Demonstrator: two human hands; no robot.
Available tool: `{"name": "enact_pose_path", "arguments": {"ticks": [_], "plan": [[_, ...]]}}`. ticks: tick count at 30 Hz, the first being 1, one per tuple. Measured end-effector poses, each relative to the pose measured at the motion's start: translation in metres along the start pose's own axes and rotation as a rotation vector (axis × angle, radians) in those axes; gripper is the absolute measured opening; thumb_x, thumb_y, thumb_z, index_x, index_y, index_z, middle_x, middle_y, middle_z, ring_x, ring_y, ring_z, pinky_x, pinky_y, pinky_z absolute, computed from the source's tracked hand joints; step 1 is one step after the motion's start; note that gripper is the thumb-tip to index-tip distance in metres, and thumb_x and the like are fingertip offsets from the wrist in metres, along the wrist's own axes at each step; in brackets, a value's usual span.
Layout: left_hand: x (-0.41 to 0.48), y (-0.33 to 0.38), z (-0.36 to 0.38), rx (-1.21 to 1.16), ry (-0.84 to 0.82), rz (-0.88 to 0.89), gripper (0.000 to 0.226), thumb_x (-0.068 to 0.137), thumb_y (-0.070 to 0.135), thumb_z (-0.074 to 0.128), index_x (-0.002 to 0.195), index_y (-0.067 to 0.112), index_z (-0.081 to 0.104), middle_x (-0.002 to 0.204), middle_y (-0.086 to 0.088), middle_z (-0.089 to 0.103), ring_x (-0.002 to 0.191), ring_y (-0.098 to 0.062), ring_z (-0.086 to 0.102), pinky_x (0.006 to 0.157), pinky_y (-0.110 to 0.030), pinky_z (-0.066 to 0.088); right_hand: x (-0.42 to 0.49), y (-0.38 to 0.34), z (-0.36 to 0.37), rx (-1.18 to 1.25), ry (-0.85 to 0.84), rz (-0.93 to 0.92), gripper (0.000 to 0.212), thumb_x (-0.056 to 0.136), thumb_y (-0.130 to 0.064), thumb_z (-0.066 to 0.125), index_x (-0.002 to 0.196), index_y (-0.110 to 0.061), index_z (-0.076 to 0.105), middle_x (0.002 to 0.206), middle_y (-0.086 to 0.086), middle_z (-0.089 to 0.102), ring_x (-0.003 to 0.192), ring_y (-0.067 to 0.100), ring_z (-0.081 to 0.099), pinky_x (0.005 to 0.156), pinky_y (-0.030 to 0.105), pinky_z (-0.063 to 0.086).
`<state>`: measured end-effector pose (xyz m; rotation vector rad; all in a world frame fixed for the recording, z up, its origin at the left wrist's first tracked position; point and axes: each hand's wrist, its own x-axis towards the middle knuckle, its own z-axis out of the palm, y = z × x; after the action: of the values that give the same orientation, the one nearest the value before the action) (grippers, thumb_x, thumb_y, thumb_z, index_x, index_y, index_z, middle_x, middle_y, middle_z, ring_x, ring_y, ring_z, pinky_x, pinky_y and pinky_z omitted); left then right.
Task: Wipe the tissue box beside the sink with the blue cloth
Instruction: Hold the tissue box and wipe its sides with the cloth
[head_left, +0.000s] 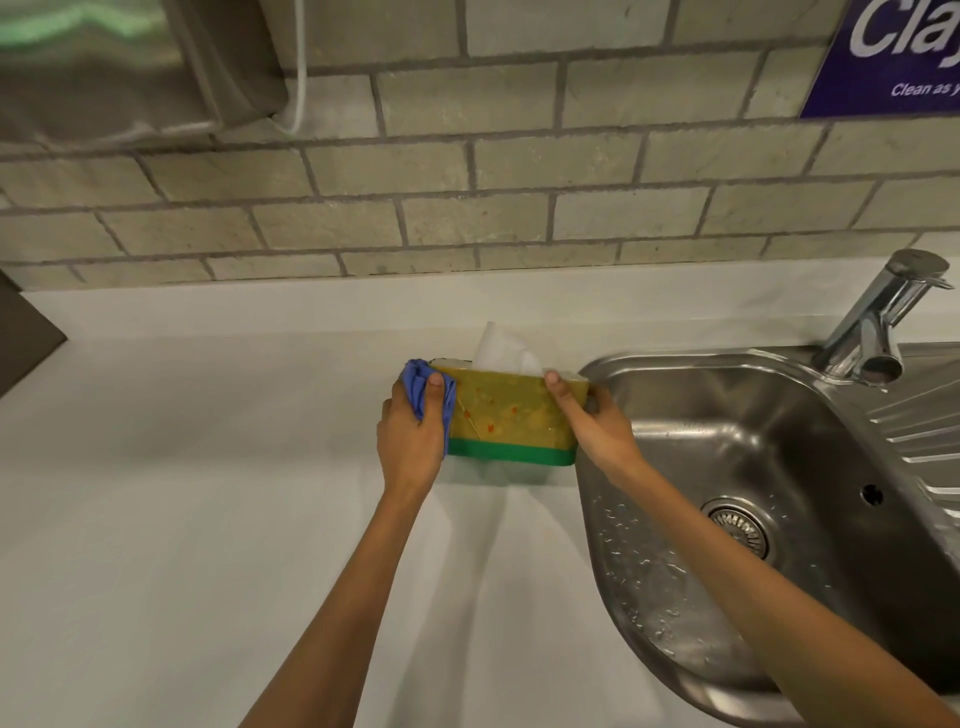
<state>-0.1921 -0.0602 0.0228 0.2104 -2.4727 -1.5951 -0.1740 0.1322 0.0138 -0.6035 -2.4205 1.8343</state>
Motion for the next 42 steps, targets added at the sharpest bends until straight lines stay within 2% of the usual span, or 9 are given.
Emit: {"name": "enact_pose_path", "arguments": {"ticks": [4,8,16,18,24,28,31,36,42], "plan": [[0.007,0.003,-0.003,0.062,0.013,-0.038,0.042,0.095,0.048,0.039,0.110,0.013,0.056,0.089,-0.001,0.058,0.081,-0.018,0.053,0.071,-0.026,0.036,-0.001,-0.004,-0.002,-0.064,-0.039,0.049,0.101,0.052,-0.088,0.037,0.126,-0.021,0.052,0.121,0.004,0.061,0.109,0.025,0.058,0.092,0.037,0.050],[0.010,-0.001,-0.005,0.072,0.011,-0.123,0.045,0.094,0.051,0.038,0.110,0.014,0.058,0.090,-0.001,0.058,0.083,-0.019,0.053,0.073,-0.027,0.036,0.004,-0.003,-0.002,-0.056,-0.066,0.038,0.099,0.057,-0.087,0.035,0.125,-0.018,0.052,0.118,0.005,0.064,0.095,0.021,0.062,0.059,0.020,0.049],[0.016,-0.007,-0.002,0.076,0.011,-0.124,0.047,0.094,0.051,0.038,0.105,0.010,0.058,0.086,-0.005,0.060,0.081,-0.023,0.056,0.071,-0.027,0.038,0.025,0.001,0.009,0.247,-0.123,0.113,0.081,0.059,-0.071,0.055,0.112,-0.013,0.036,0.107,0.002,0.055,0.094,0.010,0.058,0.079,0.026,0.047],[0.014,-0.008,-0.001,0.059,0.031,-0.095,0.043,0.094,0.047,0.040,0.103,0.010,0.059,0.085,-0.007,0.061,0.081,-0.026,0.058,0.069,-0.027,0.038,0.029,0.006,0.012,0.343,-0.131,0.154,0.080,0.061,-0.065,0.059,0.114,-0.012,0.033,0.113,0.005,0.055,0.103,0.018,0.059,0.090,0.037,0.051],[0.004,-0.001,0.003,0.178,0.074,0.206,0.048,0.094,0.030,0.050,0.138,0.011,0.044,0.111,-0.009,0.059,0.106,-0.030,0.055,0.086,-0.036,0.047,0.031,0.004,0.011,0.478,-0.254,0.177,0.142,0.023,-0.073,0.076,0.142,-0.011,0.027,0.134,0.013,0.053,0.118,0.028,0.056,0.102,0.049,0.045],[-0.005,0.010,0.013,0.341,0.076,0.319,0.056,0.090,0.029,0.055,0.142,0.014,0.040,0.144,-0.016,0.045,0.132,-0.038,0.038,0.108,-0.045,0.037,0.032,0.005,0.008,0.412,-0.322,0.184,0.118,0.033,-0.072,0.073,0.130,-0.011,0.047,0.123,0.009,0.062,0.113,0.026,0.059,0.100,0.043,0.047],[-0.012,0.016,0.022,0.526,0.085,0.478,0.055,0.084,0.031,0.056,0.134,0.009,0.052,0.139,-0.021,0.051,0.130,-0.045,0.042,0.106,-0.053,0.037,0.033,0.008,0.010,0.429,-0.293,0.181,0.088,0.058,-0.058,0.066,0.128,-0.008,0.050,0.122,0.012,0.064,0.110,0.026,0.062,0.096,0.040,0.049],[-0.025,0.004,0.020,0.677,-0.012,0.676,0.056,0.082,0.036,0.046,0.131,0.009,0.055,0.136,-0.017,0.056,0.128,-0.042,0.047,0.101,-0.055,0.041,0.034,0.008,0.012,0.436,-0.254,0.181,0.079,0.063,-0.054,0.064,0.126,-0.006,0.052,0.121,0.015,0.064,0.110,0.028,0.062,0.099,0.043,0.048],[-0.010,-0.003,0.007,0.415,0.099,0.328,0.058,0.086,0.031,0.046,0.142,0.016,0.039,0.150,-0.012,0.039,0.140,-0.038,0.029,0.103,-0.049,0.041,0.034,0.012,0.010,0.434,-0.251,0.157,0.074,0.065,-0.049,0.065,0.126,-0.009,0.052,0.121,0.013,0.064,0.108,0.026,0.063,0.095,0.039,0.050]]}}
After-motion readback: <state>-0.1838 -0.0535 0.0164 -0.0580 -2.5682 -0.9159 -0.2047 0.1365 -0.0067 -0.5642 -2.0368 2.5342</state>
